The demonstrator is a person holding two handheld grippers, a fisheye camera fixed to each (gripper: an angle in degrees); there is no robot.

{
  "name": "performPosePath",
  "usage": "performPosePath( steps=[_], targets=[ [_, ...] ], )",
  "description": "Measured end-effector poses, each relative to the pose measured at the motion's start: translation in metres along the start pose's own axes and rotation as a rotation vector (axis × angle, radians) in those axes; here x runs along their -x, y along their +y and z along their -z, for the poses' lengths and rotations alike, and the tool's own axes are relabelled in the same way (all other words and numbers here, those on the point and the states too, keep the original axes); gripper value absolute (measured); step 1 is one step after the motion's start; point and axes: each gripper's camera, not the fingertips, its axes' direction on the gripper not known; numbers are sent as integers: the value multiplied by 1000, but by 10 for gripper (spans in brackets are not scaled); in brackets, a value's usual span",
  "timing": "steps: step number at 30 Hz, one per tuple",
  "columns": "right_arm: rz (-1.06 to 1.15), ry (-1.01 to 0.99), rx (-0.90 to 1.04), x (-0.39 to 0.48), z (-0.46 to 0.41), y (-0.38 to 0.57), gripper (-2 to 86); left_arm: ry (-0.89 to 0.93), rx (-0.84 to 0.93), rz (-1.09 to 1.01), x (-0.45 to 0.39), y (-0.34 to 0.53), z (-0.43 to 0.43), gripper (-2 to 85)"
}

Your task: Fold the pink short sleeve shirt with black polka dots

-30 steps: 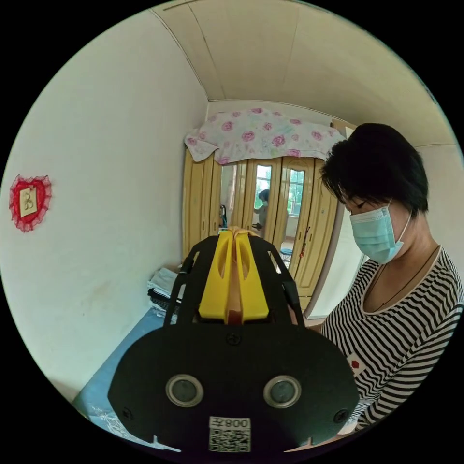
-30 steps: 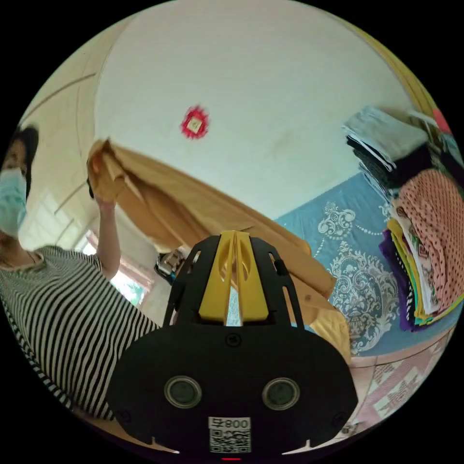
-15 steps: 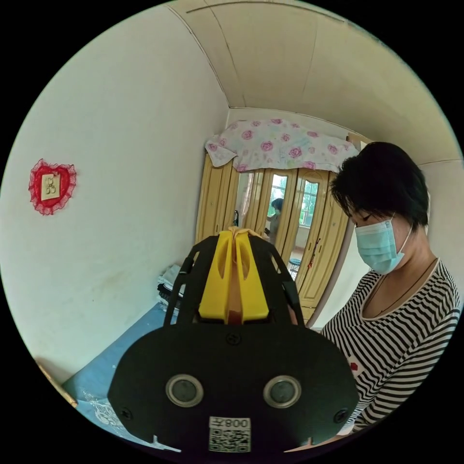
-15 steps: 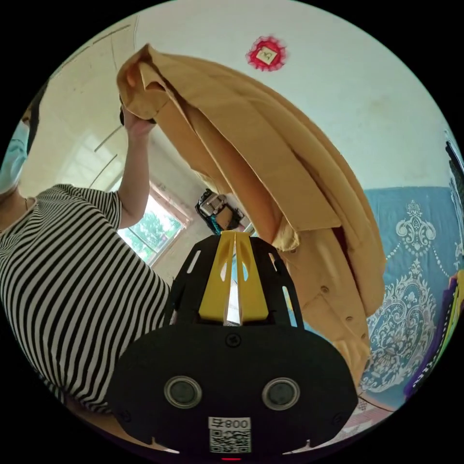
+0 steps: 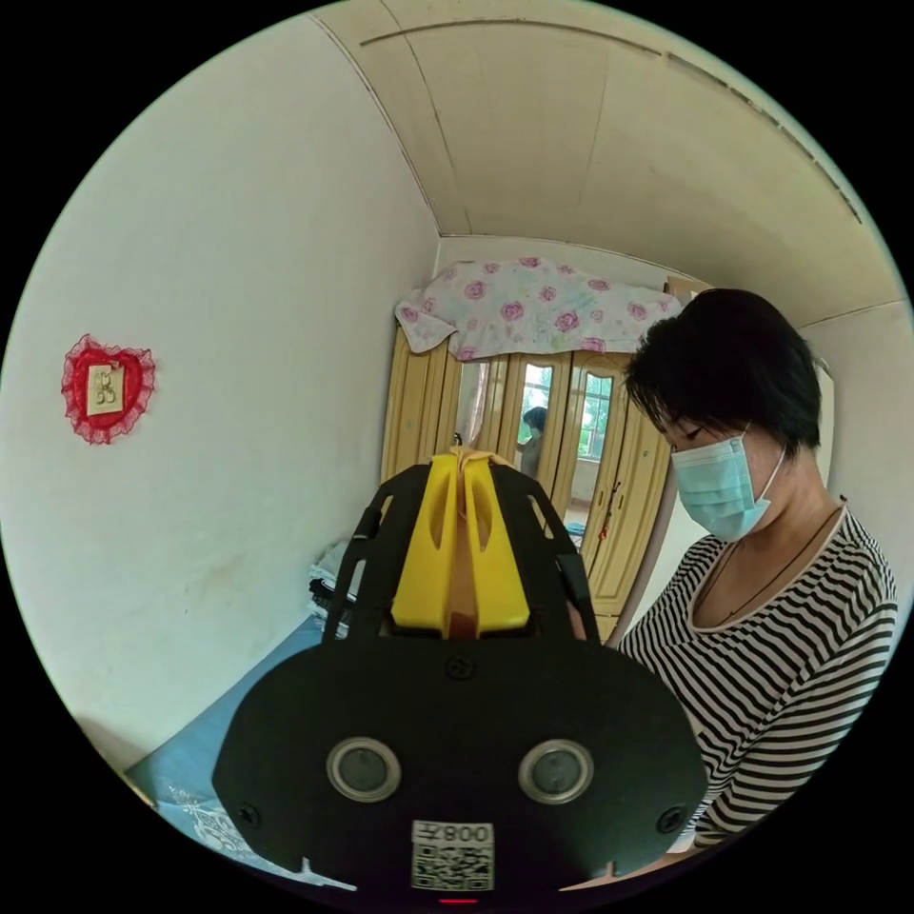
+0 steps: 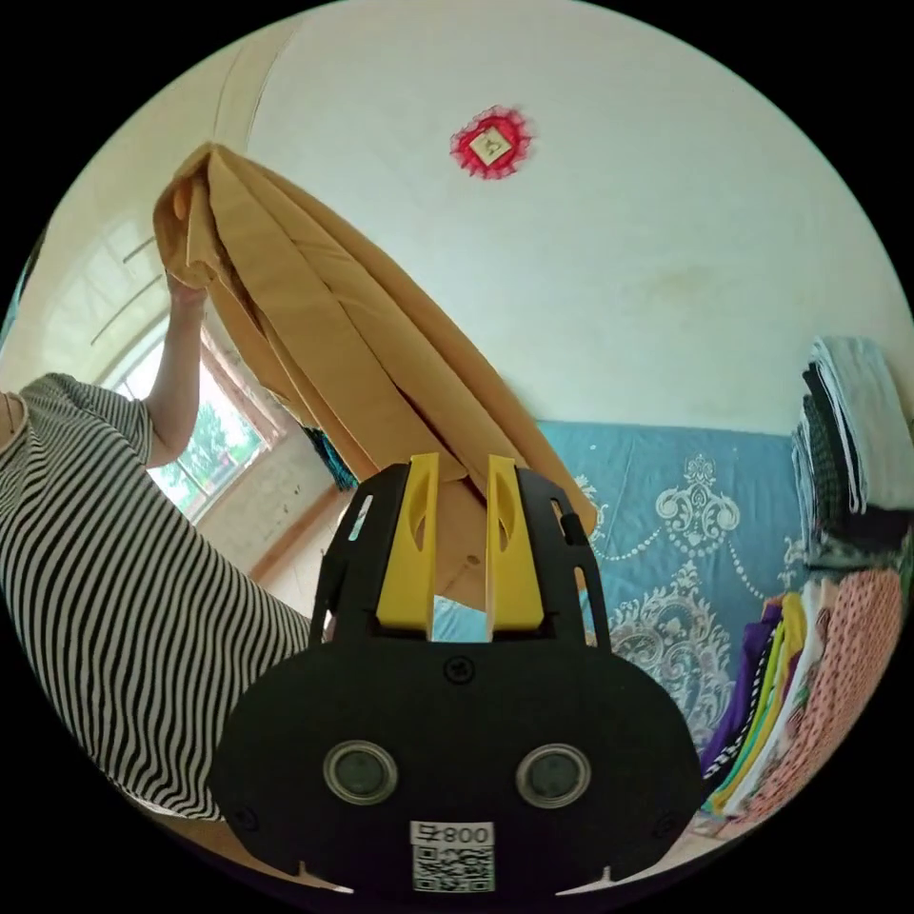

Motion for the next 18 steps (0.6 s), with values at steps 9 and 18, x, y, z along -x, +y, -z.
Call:
performPosePath(
  steps=[9, 18],
  targets=[
    [114, 73, 182, -10, -90, -43, 47, -58, -9, 36, -11, 65, 48, 7],
    [90, 165, 148, -12, -62, -84, 6, -322, -28, 146, -27, 161, 132, 6]
  ],
)
